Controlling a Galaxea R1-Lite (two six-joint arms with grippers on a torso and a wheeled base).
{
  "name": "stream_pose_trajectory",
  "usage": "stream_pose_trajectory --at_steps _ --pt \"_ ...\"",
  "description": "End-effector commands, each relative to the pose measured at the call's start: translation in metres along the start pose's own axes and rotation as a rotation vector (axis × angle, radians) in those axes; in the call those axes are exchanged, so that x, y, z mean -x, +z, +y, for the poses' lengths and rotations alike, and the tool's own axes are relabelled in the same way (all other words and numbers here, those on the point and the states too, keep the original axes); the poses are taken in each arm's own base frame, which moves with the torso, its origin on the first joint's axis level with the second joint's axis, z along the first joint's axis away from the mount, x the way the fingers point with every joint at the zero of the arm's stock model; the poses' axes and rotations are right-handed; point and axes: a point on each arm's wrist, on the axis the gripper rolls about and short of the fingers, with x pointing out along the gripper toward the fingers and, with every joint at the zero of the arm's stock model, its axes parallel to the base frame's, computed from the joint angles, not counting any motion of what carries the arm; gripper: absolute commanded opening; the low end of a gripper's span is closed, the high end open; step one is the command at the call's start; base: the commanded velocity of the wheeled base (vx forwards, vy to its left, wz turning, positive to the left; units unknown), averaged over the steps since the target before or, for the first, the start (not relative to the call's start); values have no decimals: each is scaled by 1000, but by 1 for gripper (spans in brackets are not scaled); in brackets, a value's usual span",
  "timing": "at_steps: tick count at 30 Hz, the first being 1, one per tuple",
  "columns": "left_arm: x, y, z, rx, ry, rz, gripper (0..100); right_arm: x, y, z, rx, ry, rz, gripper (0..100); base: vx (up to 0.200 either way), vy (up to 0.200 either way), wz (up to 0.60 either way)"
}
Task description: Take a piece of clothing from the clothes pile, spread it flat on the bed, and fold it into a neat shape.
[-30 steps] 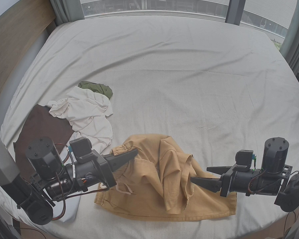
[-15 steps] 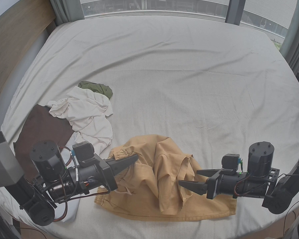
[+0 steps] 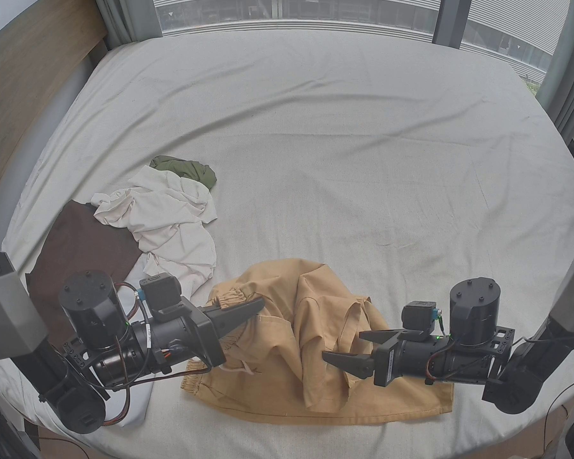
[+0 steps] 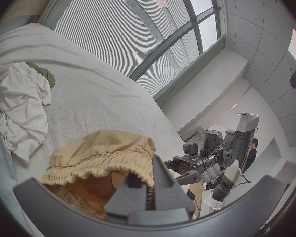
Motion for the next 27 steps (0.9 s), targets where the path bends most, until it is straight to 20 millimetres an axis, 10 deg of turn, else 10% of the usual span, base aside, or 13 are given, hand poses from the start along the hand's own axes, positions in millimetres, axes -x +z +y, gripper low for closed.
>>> stream_pose_trajectory --at_steps 1,27 --pt "0 -1 1 3 3 3 0 -8 -5 -2 -3 -1 23 100 0 0 0" --pt "1 0 4 3 17 -2 0 -29 12 -12 5 -42 -65 100 0 0 0"
